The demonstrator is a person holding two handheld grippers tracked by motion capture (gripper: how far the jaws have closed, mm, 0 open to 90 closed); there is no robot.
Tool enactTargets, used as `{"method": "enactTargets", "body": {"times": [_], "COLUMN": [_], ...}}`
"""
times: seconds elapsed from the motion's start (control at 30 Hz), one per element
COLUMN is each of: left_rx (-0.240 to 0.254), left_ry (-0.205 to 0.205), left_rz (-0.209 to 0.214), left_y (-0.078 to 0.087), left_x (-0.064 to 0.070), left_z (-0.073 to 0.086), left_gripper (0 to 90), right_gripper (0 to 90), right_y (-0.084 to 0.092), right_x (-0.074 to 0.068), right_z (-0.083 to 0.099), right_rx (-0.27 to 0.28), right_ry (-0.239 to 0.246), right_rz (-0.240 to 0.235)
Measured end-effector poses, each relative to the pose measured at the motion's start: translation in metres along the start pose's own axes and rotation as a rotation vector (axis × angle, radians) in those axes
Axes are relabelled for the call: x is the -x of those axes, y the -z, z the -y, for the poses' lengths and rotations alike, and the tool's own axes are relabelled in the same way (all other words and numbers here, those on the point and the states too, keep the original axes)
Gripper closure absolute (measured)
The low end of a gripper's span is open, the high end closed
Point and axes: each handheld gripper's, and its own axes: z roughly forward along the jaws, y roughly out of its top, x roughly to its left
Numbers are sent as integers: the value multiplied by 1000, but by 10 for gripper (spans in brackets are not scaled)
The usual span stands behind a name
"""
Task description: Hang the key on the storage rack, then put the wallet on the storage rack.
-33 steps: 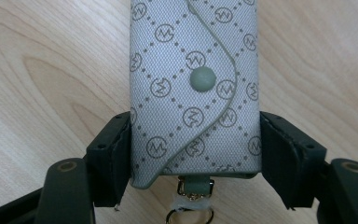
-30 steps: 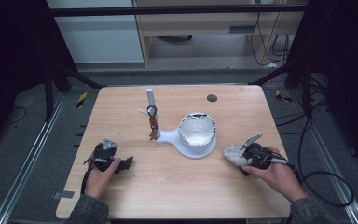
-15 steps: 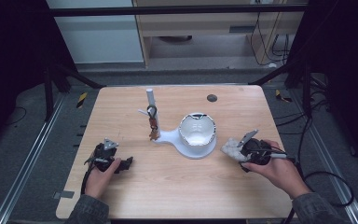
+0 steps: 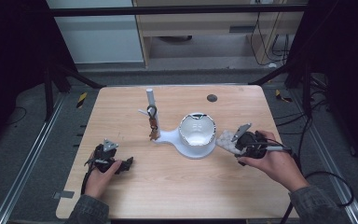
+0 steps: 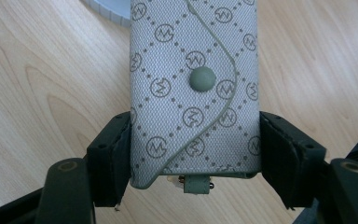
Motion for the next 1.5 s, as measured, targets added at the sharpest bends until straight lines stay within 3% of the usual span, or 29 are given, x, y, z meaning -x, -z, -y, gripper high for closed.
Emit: {"method": "enactTargets", "body": {"times": [0.8, 1.2, 1.5], "left_rx": [-4, -5, -5], "left_ry": [-1, 0, 0], "left_rz": [2, 1, 0], "left_y": [0, 0, 0], "left_x": [0, 0, 1], "left_z": [0, 0, 0], "left_gripper": [13, 10, 9], "right_gripper": [318, 318, 318], "right_y": [26, 31, 28], "right_x": [8, 4, -6], "right_z": [-30, -48, -67], "right_rx": [28, 33, 31], "right_ry": [64, 119, 162], "right_rz": [23, 30, 22]}}
